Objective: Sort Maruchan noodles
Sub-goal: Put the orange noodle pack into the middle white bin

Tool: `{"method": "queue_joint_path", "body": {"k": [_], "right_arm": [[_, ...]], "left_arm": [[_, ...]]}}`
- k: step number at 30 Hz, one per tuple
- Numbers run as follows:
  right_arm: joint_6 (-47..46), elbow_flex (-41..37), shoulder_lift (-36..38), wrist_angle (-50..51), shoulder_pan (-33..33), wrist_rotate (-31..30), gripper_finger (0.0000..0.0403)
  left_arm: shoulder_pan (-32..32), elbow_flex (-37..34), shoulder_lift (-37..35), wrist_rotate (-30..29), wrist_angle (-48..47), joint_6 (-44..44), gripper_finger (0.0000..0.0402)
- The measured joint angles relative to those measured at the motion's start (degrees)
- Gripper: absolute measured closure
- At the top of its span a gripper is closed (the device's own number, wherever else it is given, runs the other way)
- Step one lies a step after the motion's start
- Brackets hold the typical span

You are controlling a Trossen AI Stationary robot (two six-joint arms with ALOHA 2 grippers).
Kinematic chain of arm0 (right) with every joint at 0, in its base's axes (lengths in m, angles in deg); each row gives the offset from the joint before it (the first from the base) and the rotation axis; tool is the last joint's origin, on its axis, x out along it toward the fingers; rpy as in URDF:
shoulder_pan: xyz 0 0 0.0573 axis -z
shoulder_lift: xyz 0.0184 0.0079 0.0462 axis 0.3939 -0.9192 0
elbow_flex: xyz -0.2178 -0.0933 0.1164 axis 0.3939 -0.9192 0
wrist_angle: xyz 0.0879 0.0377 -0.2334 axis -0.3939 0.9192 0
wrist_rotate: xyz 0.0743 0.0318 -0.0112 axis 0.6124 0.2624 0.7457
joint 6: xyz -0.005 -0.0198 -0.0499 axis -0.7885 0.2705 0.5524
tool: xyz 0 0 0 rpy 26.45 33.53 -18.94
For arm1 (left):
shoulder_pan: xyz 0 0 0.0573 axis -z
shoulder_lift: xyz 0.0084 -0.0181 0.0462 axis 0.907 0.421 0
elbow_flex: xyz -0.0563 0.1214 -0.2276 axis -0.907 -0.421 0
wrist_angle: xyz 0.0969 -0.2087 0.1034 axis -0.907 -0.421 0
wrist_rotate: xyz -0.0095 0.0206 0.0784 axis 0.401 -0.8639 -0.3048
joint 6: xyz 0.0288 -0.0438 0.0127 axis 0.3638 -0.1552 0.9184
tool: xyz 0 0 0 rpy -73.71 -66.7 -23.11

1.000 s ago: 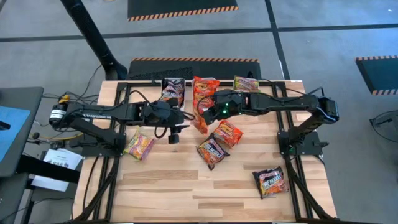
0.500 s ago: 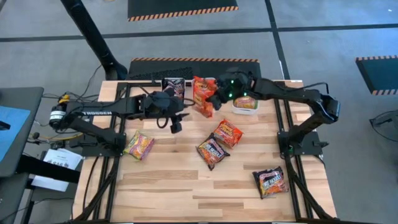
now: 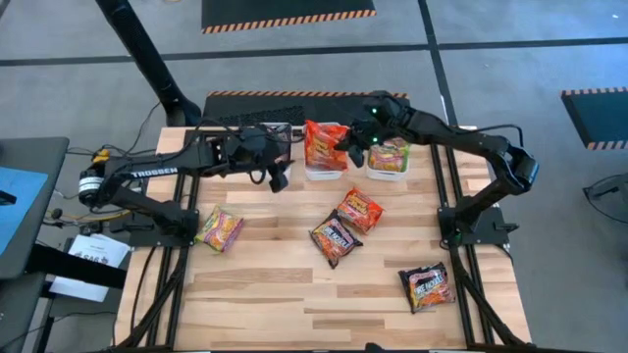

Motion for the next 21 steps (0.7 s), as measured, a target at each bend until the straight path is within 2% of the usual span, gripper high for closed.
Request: {"method": "queue_joint_path", "body": {"k": [7, 13, 17, 21], "right_arm": [[7.8, 0.0, -0.1, 0.6, 0.4, -0.8, 0.0395], [10.7, 0.0, -4.2, -1.0, -0.4, -1.8, 0.0394], [12.6, 0.0, -6.8, -2.1, -1.6, -7.1, 0.0394], [13.7, 0.0, -7.6, -4.4, -2.1, -8.0, 0.0393]], "left_arm": [[-2.9, 0.0, 0.0, -0.8, 0.0, -3.6, 0.0264], [-4.1, 0.0, 0.0, -0.8, 0.0, -5.1, 0.0264], [-4.1, 0.0, 0.0, -0.8, 0.0, -4.6, 0.0264], [-4.1, 0.0, 0.0, -0.8, 0.0, -4.6, 0.0264]]}}
